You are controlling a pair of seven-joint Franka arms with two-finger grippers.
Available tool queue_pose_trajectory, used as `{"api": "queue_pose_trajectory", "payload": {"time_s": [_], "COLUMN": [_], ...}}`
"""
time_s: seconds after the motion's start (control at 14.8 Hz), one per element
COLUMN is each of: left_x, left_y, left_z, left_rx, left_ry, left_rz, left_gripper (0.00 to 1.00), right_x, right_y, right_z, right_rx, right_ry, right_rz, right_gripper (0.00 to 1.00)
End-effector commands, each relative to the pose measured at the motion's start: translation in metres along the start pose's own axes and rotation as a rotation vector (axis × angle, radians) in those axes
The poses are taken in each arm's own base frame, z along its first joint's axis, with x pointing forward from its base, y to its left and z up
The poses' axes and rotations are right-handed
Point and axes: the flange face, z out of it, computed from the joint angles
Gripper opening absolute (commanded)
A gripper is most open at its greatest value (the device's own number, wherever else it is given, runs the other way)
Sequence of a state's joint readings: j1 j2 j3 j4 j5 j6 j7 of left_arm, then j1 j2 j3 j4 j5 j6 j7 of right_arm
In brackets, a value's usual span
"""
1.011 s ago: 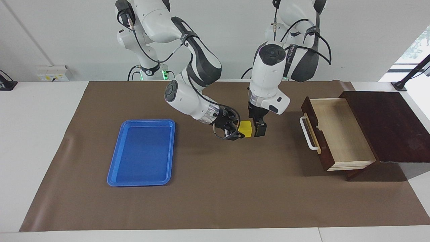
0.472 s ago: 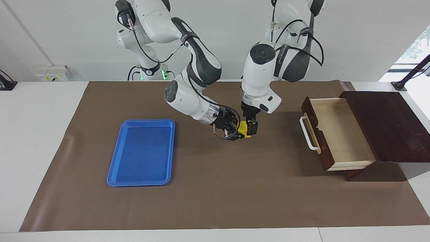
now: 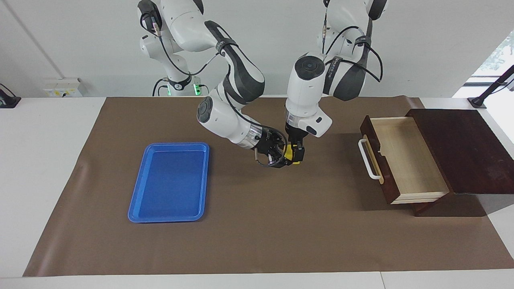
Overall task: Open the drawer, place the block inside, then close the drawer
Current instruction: 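Grasp the yellow block with the left gripper from the right gripper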
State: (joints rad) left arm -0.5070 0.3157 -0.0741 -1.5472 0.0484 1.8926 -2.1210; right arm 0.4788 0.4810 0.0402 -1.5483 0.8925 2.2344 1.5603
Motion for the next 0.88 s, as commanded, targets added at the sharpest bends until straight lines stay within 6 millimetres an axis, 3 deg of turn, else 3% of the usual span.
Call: {"api": "queue_pose_trajectory", "payload": {"time_s": [0.0, 0.07, 0.13, 0.2, 0.61, 0.67, 0.74, 0.81], "left_x": [0.0010, 0.0026, 0.0052, 0.0069, 0.0074, 0.0074, 0.0077, 0.0077], "left_y": [-0.0096, -0.0087, -0.0072, -0.0062, -0.0022, -0.0023, -0.0027, -0.0027], "left_z": [-0.0013, -0.0012, -0.0011, -0.0011, -0.0074, -0.0073, -0.0069, -0.0069], "left_rx": [0.015, 0.015, 0.015, 0.015, -0.003, -0.002, 0.002, 0.002], "left_ry": [0.003, 0.003, 0.003, 0.004, -0.008, -0.007, -0.005, -0.005], "left_rz": [0.009, 0.006, 0.001, -0.002, -0.003, -0.003, -0.001, -0.001], "left_gripper": [0.30, 0.19, 0.18, 0.03, 0.00, 0.00, 0.00, 0.00], "right_x": [-0.0020, -0.0027, -0.0021, -0.0021, -0.0027, -0.0041, -0.0034, -0.0034], "right_y": [-0.0076, -0.0063, -0.0069, -0.0069, -0.0068, -0.0060, -0.0065, -0.0065], "right_z": [-0.0047, -0.0030, -0.0037, -0.0037, -0.0034, -0.0034, -0.0041, -0.0041], "right_rx": [0.024, 0.020, 0.023, 0.023, 0.025, 0.023, 0.024, 0.024], "right_ry": [0.001, 0.001, 0.002, 0.002, 0.001, 0.001, 0.001, 0.001], "right_rz": [0.023, 0.022, 0.022, 0.022, 0.022, 0.020, 0.022, 0.027], "right_gripper": [0.00, 0.00, 0.00, 0.00, 0.00, 0.20, 0.47, 0.68]}}
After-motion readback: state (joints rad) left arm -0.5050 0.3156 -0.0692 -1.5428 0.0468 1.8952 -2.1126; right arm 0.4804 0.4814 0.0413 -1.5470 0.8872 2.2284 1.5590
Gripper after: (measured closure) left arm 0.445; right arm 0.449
